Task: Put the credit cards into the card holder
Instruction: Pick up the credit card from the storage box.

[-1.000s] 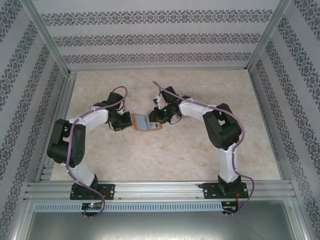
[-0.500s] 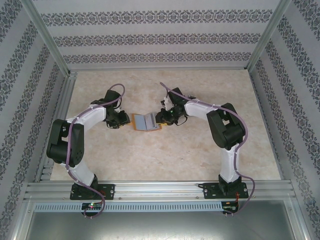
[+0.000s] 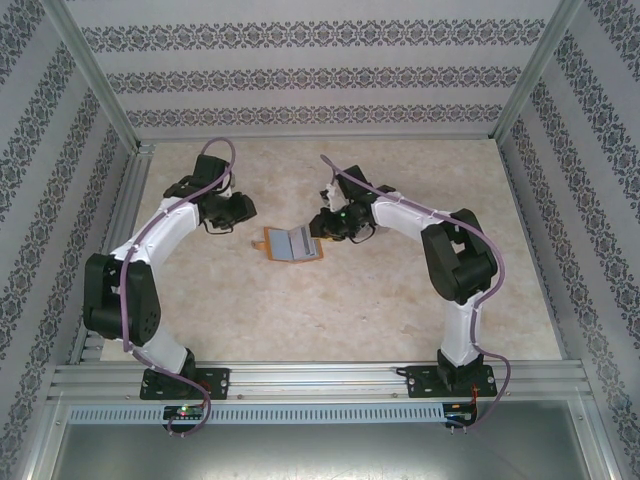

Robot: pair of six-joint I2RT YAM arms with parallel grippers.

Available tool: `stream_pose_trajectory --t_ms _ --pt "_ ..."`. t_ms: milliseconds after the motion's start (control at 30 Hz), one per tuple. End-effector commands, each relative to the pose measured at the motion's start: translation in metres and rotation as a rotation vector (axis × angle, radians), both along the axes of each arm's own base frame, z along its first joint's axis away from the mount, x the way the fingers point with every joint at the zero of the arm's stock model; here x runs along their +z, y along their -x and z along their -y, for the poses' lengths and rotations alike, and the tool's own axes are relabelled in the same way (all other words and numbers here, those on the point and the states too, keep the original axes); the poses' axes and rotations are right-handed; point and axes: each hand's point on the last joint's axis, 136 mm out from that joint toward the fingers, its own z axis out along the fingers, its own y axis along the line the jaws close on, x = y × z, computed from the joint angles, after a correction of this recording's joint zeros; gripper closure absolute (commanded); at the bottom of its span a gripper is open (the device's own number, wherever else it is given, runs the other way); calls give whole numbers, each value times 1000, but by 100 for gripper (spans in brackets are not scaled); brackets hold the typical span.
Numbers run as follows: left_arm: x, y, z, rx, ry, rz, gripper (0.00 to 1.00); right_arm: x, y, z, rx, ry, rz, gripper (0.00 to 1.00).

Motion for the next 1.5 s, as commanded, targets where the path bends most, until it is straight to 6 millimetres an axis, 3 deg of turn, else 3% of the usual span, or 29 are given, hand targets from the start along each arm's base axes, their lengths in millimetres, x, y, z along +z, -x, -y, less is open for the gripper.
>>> stream_pose_trajectory --t_ms 0,167,367,500,767,967,1133,1467 --pt "21 -18 19 -8 145 68 66 2 4 -29 58 -37 -4 72" --pt "14 -29 44 -35 241 60 67 -23 -1 -32 48 -11 -45 72" --pt "-1 -30 51 -43 250 27 68 -47 -2 1 -8 65 -70 72" --pt "-11 -28 51 -40 247 4 68 -53 -3 16 -33 76 -86 72" --pt "-8 -32 53 -44 251 9 68 -22 -9 8 -32 22 -39 72" --pt "3 -44 64 -76 265 29 68 8 -18 21 -58 5 21 72" --pt "10 -56 84 -116 274 48 68 26 -29 51 -117 16 71 71" --pt "9 -78 150 -238 314 48 66 51 -60 144 -308 83 159 69"
